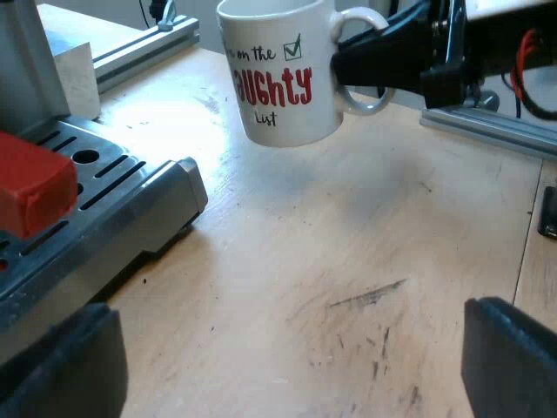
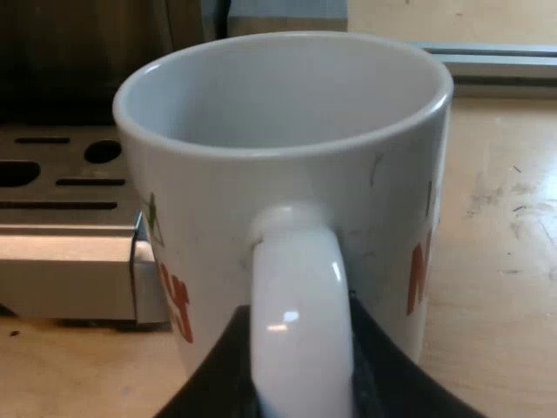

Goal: Remove mug from coffee machine

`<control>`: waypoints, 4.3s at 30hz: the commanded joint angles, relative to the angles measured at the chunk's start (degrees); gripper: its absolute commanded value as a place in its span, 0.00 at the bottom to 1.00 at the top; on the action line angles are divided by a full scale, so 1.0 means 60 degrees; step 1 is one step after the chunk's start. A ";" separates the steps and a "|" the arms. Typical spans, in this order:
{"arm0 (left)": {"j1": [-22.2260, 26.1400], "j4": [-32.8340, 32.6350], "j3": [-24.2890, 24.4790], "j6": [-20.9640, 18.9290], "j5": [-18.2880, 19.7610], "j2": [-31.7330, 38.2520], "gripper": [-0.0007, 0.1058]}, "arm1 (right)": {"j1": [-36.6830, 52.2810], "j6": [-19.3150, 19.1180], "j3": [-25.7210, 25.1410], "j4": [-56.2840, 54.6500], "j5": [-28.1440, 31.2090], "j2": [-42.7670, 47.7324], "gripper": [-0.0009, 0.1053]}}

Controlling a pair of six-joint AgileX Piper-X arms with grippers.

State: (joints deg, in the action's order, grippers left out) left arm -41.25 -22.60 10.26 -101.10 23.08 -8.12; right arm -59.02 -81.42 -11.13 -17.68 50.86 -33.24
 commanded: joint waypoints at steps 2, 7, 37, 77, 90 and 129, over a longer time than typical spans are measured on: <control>-0.0034 0.0119 0.0041 -0.0104 -0.0081 0.0021 0.75 | 0.0067 -0.0179 0.0358 0.0928 0.0564 0.0078 0.01; -0.0034 0.0119 0.0041 -0.0104 -0.0037 0.0021 0.75 | 0.0795 -0.0179 0.0792 0.1874 0.0406 0.0078 0.01; -0.0034 0.0119 0.0041 -0.0104 -0.0037 0.0021 0.75 | 0.5718 -0.3612 0.1799 0.9736 -0.4140 -0.4894 0.01; -0.0034 0.0119 0.0041 -0.0104 -0.0037 0.0021 0.75 | 0.5802 -0.3325 0.0486 0.8582 -0.4945 -0.6758 0.55; -0.0034 0.0391 0.0091 -0.0341 -0.0061 0.0021 0.75 | 0.5777 -0.2462 -0.0029 0.1027 -0.5898 -0.1637 0.55; 0.0297 -0.4479 0.5859 -0.1805 -0.4448 -0.2640 0.75 | 0.5794 -0.3310 -0.8561 -0.9000 -0.7810 -0.2582 0.62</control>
State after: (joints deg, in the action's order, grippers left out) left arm -40.32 -49.56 44.72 -112.15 -2.20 -23.75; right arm -24.23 -96.77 -60.35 -69.97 5.58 -47.26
